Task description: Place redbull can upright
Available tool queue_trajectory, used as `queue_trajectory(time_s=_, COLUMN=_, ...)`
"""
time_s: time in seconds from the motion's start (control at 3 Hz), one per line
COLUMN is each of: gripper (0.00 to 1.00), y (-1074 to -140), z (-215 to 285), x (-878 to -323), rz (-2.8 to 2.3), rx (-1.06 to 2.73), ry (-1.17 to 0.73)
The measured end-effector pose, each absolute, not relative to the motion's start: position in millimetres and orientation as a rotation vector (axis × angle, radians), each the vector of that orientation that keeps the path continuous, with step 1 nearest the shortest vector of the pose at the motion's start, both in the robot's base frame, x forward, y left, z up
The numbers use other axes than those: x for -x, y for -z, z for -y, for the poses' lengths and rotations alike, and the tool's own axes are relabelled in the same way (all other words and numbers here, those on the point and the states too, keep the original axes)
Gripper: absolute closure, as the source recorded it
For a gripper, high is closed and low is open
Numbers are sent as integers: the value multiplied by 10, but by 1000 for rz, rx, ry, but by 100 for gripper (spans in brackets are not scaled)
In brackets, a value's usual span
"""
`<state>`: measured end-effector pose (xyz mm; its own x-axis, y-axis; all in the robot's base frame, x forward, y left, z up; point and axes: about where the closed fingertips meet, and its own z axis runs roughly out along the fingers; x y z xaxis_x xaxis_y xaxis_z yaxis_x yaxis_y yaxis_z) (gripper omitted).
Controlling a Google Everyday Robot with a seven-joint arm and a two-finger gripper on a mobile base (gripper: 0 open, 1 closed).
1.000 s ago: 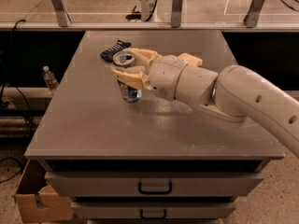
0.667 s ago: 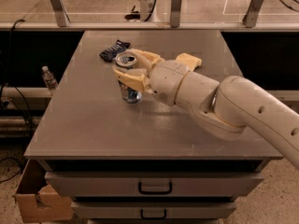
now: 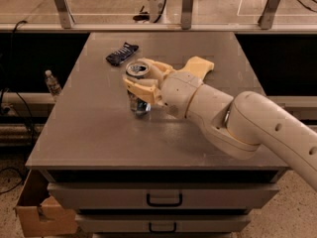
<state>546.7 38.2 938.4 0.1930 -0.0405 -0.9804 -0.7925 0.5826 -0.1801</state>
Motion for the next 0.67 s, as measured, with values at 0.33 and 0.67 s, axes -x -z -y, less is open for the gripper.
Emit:
queue_trajectory(time_s=0.33, gripper=100, y=-9293, z=-372, x=-5470, rz=-1299, rx=803, ry=-632)
queue_trajectory(time_s=0.67, gripper=100, y=-9211, z=-367, x=-5467, rz=-1299, rx=792, ry=-635)
